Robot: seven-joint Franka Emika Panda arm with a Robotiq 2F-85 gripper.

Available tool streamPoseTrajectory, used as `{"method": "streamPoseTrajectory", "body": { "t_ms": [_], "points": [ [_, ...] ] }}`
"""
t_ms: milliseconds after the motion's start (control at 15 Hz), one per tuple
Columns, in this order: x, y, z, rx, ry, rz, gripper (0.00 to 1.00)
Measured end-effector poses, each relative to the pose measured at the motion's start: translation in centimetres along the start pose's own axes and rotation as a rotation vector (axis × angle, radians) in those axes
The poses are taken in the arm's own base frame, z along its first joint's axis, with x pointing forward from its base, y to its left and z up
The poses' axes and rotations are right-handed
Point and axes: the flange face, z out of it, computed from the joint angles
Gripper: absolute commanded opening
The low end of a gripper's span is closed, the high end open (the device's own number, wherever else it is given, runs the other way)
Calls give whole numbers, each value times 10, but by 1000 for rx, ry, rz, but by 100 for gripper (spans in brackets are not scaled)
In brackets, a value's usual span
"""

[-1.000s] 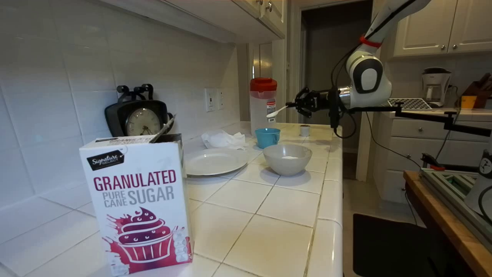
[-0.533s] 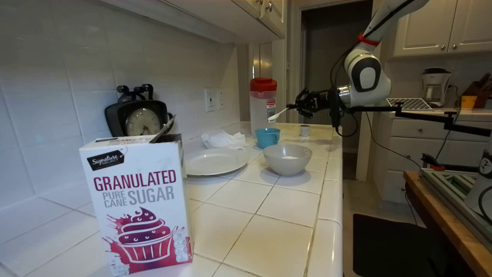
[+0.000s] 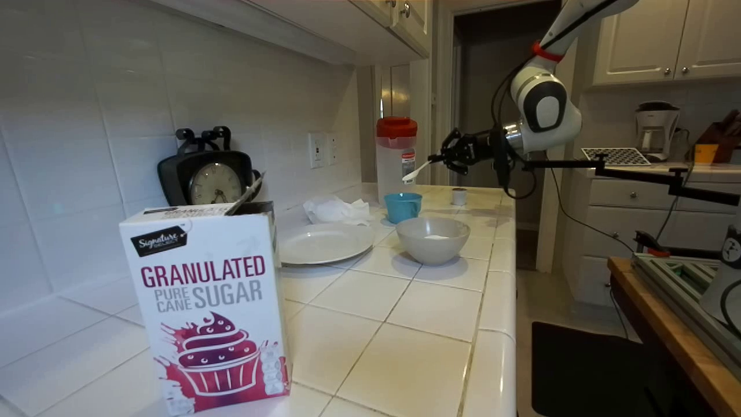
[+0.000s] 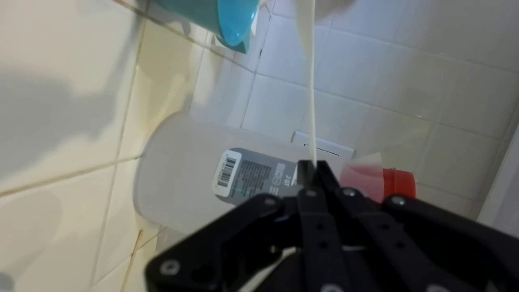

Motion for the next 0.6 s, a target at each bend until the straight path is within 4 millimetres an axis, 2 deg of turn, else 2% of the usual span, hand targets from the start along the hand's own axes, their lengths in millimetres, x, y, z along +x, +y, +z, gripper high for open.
{"method": "streamPoseTrajectory", "body": {
  "t_ms": [600],
  "points": [
    [-6, -6, 9, -68, -71, -20, 1]
  ]
}}
